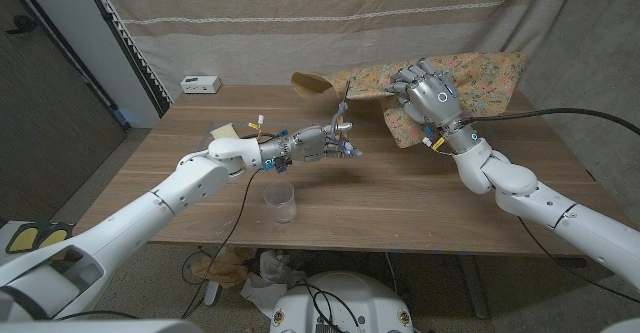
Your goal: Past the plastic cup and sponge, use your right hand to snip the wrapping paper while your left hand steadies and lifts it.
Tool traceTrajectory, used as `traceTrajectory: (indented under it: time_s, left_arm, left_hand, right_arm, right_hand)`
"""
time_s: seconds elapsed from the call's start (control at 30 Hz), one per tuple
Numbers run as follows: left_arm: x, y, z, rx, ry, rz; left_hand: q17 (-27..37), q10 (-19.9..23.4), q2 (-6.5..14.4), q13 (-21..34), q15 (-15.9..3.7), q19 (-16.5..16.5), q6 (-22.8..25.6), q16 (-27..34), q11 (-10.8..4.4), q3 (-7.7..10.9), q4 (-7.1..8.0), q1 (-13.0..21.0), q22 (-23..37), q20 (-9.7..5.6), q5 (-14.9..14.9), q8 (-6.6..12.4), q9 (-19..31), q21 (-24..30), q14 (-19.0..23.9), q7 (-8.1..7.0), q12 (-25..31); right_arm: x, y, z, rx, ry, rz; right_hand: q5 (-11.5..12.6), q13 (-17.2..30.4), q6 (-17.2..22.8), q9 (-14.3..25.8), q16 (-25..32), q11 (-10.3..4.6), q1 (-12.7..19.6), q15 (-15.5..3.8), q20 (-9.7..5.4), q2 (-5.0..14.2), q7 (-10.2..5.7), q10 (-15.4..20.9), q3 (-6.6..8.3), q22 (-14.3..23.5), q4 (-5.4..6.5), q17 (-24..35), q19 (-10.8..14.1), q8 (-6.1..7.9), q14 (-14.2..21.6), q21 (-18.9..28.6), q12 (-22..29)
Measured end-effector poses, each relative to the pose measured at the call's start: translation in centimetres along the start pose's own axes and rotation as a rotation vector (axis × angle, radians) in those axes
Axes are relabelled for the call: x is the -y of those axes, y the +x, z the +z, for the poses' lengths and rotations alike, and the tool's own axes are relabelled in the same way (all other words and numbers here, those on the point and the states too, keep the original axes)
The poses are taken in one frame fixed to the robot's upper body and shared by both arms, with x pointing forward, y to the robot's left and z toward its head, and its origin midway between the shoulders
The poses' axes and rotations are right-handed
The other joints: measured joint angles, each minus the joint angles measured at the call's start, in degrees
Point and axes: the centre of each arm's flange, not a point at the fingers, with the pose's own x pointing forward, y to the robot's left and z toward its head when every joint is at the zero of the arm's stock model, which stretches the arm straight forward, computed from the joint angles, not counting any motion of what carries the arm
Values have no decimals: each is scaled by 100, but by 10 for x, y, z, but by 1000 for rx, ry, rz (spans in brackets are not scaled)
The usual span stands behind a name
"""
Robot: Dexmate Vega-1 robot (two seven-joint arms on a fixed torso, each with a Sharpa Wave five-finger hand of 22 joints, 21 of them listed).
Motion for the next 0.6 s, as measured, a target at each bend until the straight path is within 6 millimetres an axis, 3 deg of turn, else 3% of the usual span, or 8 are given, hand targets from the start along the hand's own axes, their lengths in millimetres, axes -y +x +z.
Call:
traceTrajectory:
  time_s: [0.27, 0.6]
  left_arm:
    - [0, -3, 0, 1, -4, 7]
    - [0, -9, 1, 17, 0, 17]
  left_hand:
    - [-8, -101, -38, 74, 0, -11, -41, 0, 97, 308, 93, 37, 27, -11, -123, 41, 55, 42, 0, -38, 40]
    - [-34, -146, -75, 103, 0, -11, -43, -33, 59, 451, 109, 74, 26, -10, -188, 41, 110, 63, 0, -37, 41]
  right_arm:
    - [0, 0, -1, -7, -3, 9]
    - [-2, -1, -2, -26, 2, 22]
  right_hand:
    - [-1, -15, 0, -2, 0, 1, -4, 0, 0, 7, 0, -2, -1, -25, -1, -32, 0, 0, -1, 0, 61]
    - [27, -51, 0, -1, 44, -3, -3, 0, 0, 7, 0, 3, -8, -48, -8, -62, -1, -1, -1, 0, 88]
